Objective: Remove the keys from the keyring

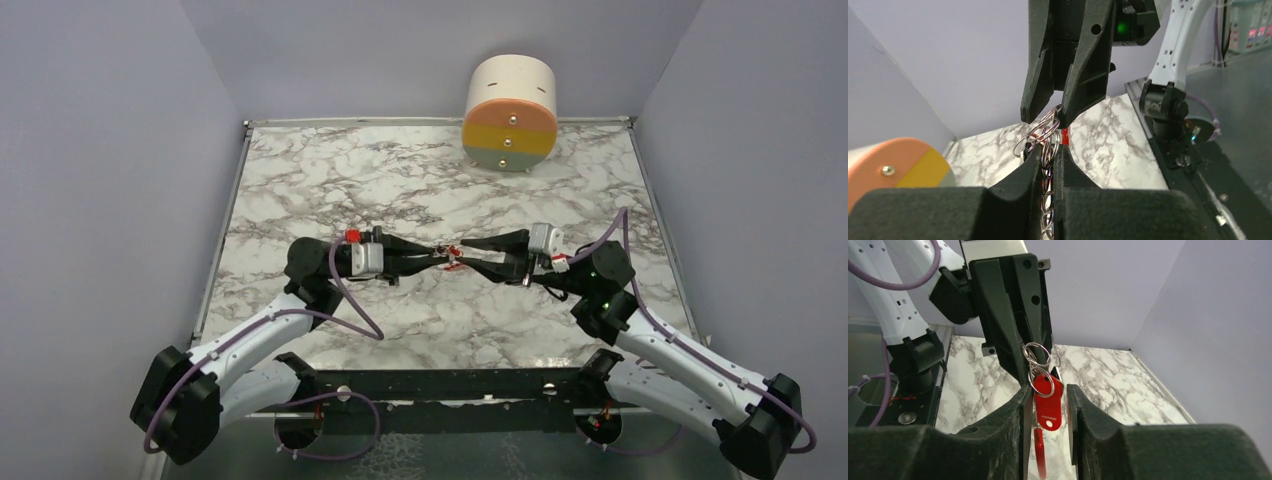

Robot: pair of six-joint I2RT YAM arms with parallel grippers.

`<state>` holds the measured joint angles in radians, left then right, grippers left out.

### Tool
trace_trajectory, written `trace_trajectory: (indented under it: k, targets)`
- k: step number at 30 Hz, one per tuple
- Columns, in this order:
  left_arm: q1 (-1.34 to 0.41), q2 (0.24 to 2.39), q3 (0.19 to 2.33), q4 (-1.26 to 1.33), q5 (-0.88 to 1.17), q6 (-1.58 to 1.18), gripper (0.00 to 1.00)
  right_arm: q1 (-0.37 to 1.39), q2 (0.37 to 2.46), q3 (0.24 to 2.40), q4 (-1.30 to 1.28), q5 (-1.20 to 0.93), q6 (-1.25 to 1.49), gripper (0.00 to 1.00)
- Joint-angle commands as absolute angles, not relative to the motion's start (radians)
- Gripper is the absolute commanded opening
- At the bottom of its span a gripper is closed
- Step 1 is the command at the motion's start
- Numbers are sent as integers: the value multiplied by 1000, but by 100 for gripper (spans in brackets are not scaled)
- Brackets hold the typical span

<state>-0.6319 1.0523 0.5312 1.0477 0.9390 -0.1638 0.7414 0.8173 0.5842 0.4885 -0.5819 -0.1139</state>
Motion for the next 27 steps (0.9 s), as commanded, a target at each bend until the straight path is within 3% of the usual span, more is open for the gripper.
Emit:
trace_trajectory:
  k: [1,4,10,17,27]
  targets:
    - [-638,930,550,746,1177,171,0,721,784,603,454,-481,-142,31]
    - [-639,904,592,557,1315,303,0,721,774,622,437,-411,-147,32]
    - [-586,868,584,541,1582,328,0,721,772,669,363,-423,-125,26]
    - [-538,793,551,539,1668,341,0,721,666,646,382,-306,-89,18]
    - [-536,811,563,542,1669,369,0,721,859,786,232,-684,18,22]
